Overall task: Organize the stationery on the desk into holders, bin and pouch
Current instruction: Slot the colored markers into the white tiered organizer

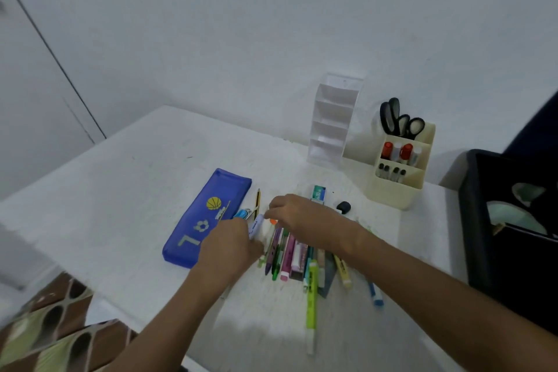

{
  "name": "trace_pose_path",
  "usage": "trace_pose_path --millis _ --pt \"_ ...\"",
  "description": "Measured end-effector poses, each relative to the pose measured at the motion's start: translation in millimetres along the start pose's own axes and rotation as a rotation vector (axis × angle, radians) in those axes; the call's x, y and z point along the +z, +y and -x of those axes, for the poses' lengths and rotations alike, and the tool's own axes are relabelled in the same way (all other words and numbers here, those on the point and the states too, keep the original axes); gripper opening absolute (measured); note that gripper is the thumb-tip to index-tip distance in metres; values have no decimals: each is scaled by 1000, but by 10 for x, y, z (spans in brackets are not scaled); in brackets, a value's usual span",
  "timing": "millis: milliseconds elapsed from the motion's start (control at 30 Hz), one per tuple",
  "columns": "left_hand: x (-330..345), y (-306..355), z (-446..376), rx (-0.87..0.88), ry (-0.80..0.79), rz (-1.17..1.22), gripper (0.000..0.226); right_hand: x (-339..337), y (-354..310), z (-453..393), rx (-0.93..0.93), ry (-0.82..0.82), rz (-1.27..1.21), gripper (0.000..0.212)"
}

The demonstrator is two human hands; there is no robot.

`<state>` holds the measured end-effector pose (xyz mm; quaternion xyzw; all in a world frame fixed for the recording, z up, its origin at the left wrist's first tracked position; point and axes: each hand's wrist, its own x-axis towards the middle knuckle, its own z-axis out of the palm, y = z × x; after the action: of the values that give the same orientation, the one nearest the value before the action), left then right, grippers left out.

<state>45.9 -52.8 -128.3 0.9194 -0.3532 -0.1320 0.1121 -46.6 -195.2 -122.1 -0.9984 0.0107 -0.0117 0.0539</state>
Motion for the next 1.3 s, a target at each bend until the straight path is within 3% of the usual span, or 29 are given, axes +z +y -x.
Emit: trace_pose_path --millis 167,333,400,533,633,767,967,1300 --pt "-200 35 -191 131 186 200 35 -349 47 86 136 240 -230 30" --pt "-649 309 -329 245 309 314 11 -790 149 183 365 564 -451 18" --pt "-857 479 -351 309 354 392 13 -991 200 228 467 669 -510 18" --pt "-1188 780 -521 460 503 465 18 -1356 370 307 489 928 -605 9" --pt "-1389 977 -676 548 570 430 19 -1559 522 350 525 1057 -578 14" --pt "-1553 1171 -870 657 551 283 30 -1655 682 348 550 1080 -543 20" --pt "-1572 1334 -965 760 513 129 23 -1562 826 189 535 1054 -456 21" --pt "-1408 1466 -1333 744 435 -23 16 -1212 1083 -130 503 981 -327 9"
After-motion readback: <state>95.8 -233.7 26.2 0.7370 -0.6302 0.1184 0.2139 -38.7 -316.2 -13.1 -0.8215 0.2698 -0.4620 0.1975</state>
